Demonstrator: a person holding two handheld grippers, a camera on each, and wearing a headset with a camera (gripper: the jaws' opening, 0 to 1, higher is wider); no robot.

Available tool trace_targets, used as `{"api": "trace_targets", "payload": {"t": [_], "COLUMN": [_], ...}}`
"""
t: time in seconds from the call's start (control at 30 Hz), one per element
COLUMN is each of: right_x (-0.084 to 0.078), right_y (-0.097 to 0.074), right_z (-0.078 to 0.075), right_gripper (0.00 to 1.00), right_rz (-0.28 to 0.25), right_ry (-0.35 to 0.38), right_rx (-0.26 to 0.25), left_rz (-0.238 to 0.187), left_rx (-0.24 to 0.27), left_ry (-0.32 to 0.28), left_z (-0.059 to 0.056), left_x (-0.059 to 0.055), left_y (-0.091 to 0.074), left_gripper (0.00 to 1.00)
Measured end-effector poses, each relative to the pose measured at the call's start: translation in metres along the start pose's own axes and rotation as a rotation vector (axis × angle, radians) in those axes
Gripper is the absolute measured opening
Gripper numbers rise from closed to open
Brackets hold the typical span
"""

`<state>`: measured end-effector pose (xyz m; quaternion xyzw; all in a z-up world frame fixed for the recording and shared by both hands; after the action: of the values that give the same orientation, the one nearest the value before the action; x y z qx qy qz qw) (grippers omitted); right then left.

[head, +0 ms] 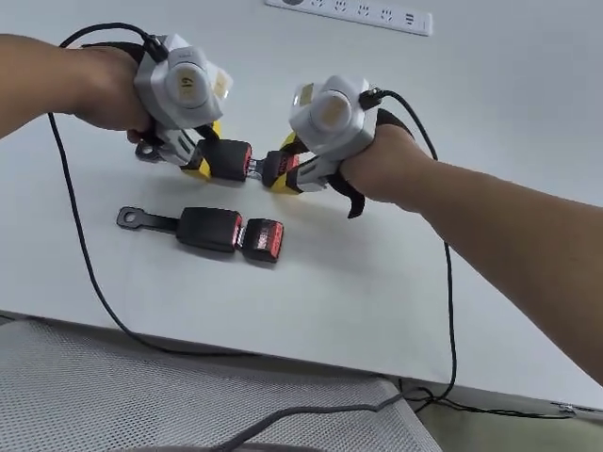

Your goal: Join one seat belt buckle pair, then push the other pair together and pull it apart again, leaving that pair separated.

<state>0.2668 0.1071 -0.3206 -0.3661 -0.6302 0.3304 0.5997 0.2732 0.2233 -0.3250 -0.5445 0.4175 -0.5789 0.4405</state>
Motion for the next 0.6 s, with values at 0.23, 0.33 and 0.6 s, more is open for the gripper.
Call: {"api": "trace_targets", "payload": {"t": [0.23, 0.33, 0.6], "right_x": [0.006, 0.012, 0.012], "right_y": [0.004, 0.008, 0.007], "right_z": [-0.002, -0.002, -0.001], "right_gripper": [0.31, 0.31, 0.31], "right_rz": [-0.023, -0.017, -0.019], "right_ry": [0.002, -0.004, -0.003], "right_rx": [0.004, 0.011, 0.01], "left_rz": [-0.01, -0.003, 0.007], "left_rx": [0.003, -0.003, -0.01], "left_ry": [-0.009, -0.001, 0.002], "left_z": [0.001, 0.001, 0.003], "left_x": [0.0, 0.001, 0.001], "left_y": [0.0, 0.001, 0.002], "left_gripper": [0.31, 0.31, 0.31]}}
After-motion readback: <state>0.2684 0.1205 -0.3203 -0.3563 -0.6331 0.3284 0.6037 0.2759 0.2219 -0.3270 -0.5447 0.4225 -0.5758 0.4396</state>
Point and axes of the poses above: the centre of the closed fingertips' face, and the gripper's own axes: y roughly forward along the fingers, z roughly to its left, x roughly out of its top, the point moved 5 cm from there along -y, roughly backward along the fingers, and after that the axes turned 6 degrees about z, right-handed, at the moved point
